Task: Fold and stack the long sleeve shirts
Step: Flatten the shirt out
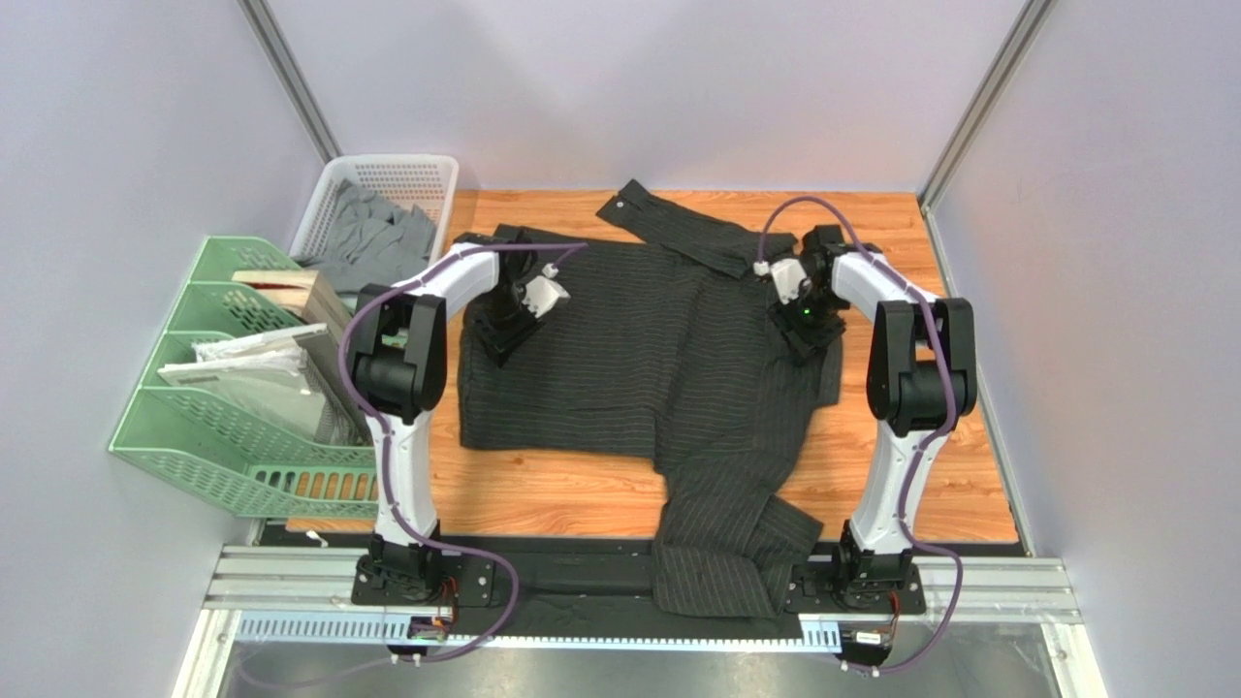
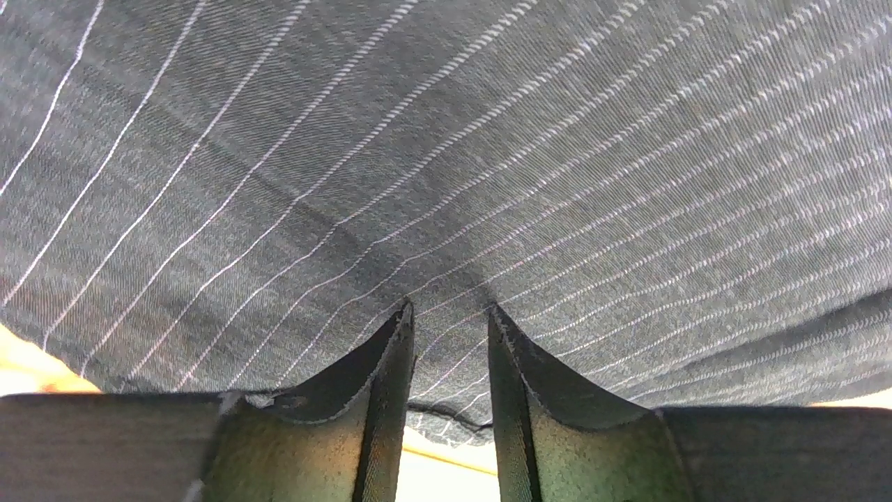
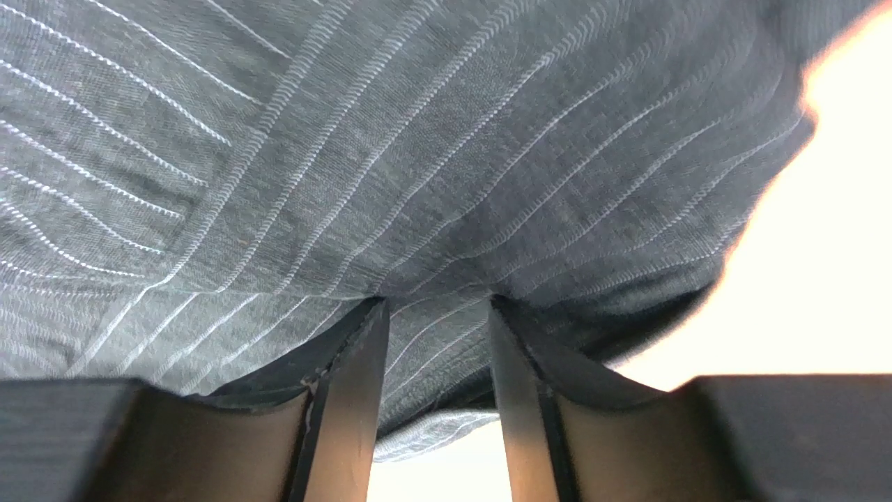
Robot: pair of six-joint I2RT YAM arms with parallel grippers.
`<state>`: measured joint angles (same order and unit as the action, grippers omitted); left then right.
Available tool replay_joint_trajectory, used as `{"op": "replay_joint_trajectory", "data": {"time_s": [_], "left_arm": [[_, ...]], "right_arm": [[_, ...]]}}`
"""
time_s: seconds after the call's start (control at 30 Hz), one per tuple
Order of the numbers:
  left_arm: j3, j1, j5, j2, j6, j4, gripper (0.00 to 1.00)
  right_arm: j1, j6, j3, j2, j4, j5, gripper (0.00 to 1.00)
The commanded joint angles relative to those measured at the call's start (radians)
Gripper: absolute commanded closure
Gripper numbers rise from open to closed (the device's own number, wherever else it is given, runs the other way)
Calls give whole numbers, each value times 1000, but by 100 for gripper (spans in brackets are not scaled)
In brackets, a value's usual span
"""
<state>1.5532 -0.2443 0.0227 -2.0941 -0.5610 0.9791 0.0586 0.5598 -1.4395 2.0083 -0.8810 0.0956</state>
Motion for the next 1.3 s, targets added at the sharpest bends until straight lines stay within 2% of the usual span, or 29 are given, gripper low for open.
{"op": "replay_joint_trajectory", "data": {"time_s": [0.0,0.1,0.13,0.23,0.33,0.5,0.57,0.7,0.87,0.97,1.1,1.27], "left_arm": [[166,54,-32,-98,-39,26,61],[200,57,107,-46,-30,38,48],[188,54,187,-15,-25,30,46],[111,31,281,98,-19,4,39],[9,-4,260,170,-22,-43,37],[-77,-9,235,149,-4,-59,38],[-122,-10,259,182,-10,-80,38],[-240,-13,218,215,-22,-117,39],[-257,-21,184,197,-22,-102,43],[-284,-33,154,210,-36,-76,48],[-358,-35,151,249,-57,-53,51],[-449,-43,172,327,-92,-4,51]], "right_arm": [[-127,141,-158,119,-7,-188,53],[-152,144,-232,104,-76,-128,46],[-152,143,-226,81,-107,-110,39],[-141,137,-179,-41,-174,31,31],[-106,134,-100,-120,-190,92,30],[-83,112,-23,-105,-197,119,31],[-83,121,43,-140,-205,133,31],[-82,123,146,-177,-161,106,33],[-100,114,74,4,-134,0,37],[-114,137,39,35,-174,-23,40],[-114,193,131,-44,-226,-16,41],[-109,268,203,-146,-302,35,41]]}}
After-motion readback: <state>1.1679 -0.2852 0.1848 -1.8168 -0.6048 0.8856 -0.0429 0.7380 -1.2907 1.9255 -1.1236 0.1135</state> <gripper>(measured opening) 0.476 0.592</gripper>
